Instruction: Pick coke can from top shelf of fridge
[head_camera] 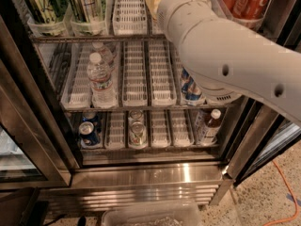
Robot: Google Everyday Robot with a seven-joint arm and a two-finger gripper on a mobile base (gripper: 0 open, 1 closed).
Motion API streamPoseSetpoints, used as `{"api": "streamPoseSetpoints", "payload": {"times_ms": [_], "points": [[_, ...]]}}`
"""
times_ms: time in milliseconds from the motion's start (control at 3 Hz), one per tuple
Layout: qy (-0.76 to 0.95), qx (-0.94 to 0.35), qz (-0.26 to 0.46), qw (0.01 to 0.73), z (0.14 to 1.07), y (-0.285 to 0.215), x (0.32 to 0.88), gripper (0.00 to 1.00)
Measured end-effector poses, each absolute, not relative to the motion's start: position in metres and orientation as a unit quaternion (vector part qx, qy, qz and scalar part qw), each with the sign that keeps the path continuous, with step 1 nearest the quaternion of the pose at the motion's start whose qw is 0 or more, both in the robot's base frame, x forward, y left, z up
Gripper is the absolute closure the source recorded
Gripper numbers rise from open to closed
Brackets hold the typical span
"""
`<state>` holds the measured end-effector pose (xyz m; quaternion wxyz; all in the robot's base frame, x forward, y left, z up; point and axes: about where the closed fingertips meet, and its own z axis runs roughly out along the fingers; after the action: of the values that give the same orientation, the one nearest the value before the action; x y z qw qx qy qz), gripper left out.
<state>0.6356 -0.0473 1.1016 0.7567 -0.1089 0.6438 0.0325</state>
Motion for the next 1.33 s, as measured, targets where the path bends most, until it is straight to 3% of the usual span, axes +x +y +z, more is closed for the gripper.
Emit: {"api": "streamPoseSetpoints", "payload": {"times_ms": [667, 1333], "points": [[0.595, -0.1, 0.079, 0.794, 1.146, -0.037, 0.598, 1.0], [0.614, -0.104, 0.092, 0.777, 1.14, -0.053, 0.543, 1.0]]}}
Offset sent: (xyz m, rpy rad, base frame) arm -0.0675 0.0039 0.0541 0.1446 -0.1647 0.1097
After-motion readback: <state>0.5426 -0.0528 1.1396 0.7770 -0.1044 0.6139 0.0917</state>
